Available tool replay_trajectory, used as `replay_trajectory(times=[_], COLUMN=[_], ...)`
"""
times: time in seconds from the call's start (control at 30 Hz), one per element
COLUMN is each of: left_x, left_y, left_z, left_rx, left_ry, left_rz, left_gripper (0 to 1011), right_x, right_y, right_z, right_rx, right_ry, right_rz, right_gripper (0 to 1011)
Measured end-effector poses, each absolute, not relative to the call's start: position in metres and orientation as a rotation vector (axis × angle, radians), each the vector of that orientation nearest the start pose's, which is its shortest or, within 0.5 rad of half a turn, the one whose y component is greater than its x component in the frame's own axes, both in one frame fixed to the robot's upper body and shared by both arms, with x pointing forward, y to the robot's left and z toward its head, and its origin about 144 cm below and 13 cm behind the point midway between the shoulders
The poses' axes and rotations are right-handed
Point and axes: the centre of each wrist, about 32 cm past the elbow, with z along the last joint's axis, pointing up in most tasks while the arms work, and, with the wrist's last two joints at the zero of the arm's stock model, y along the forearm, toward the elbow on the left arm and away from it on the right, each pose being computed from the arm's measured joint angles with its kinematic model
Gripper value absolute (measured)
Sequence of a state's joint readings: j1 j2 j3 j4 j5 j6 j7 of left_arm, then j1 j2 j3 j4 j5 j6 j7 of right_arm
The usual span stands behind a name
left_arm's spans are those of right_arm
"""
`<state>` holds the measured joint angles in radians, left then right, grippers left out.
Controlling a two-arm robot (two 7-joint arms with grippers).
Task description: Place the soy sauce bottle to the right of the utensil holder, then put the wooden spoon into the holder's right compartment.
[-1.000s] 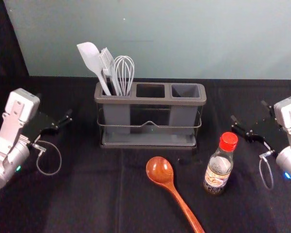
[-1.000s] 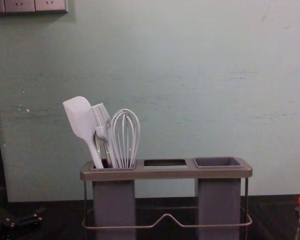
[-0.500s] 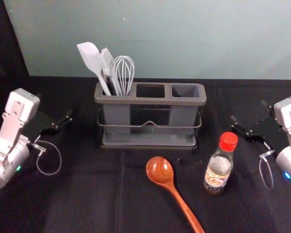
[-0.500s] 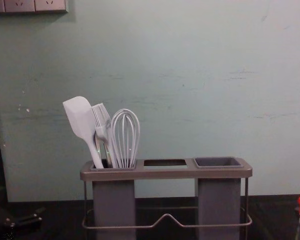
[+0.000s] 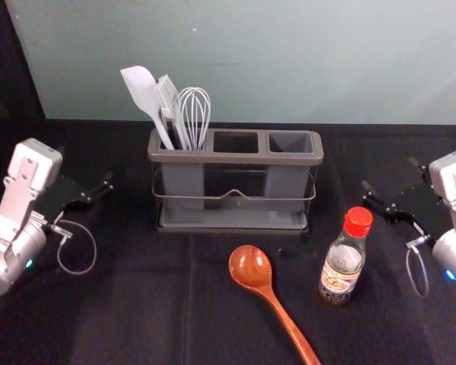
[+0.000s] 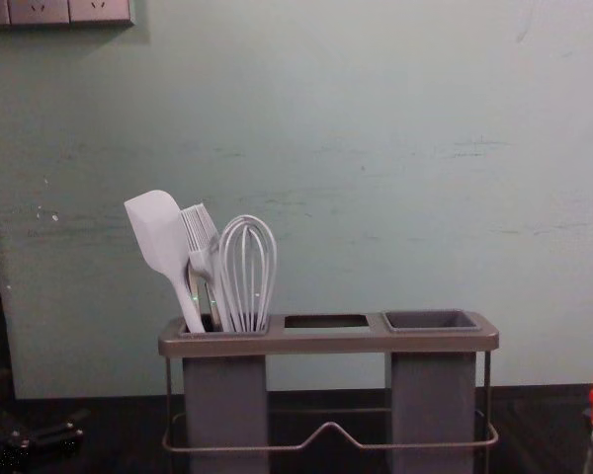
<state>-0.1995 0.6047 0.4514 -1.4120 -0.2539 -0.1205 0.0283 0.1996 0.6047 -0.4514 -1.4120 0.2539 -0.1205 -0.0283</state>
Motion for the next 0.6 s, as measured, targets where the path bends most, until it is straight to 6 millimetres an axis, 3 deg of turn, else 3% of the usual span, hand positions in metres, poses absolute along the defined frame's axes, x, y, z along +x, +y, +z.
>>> replay_trajectory(times=[0.6], left_x=[0.4886], left_y=[0.3097], left_z=[1.1398], left_rx=[0.304], left_ry=[-0.285], left_rz=[1.248], left_gripper=[1005], right_x=[0.4886], right_y=[-0.3096], right_z=[1.1398], right_rx=[-0.304], right_ry=[-0.285], right_rz=[-1.248], right_gripper=[1002])
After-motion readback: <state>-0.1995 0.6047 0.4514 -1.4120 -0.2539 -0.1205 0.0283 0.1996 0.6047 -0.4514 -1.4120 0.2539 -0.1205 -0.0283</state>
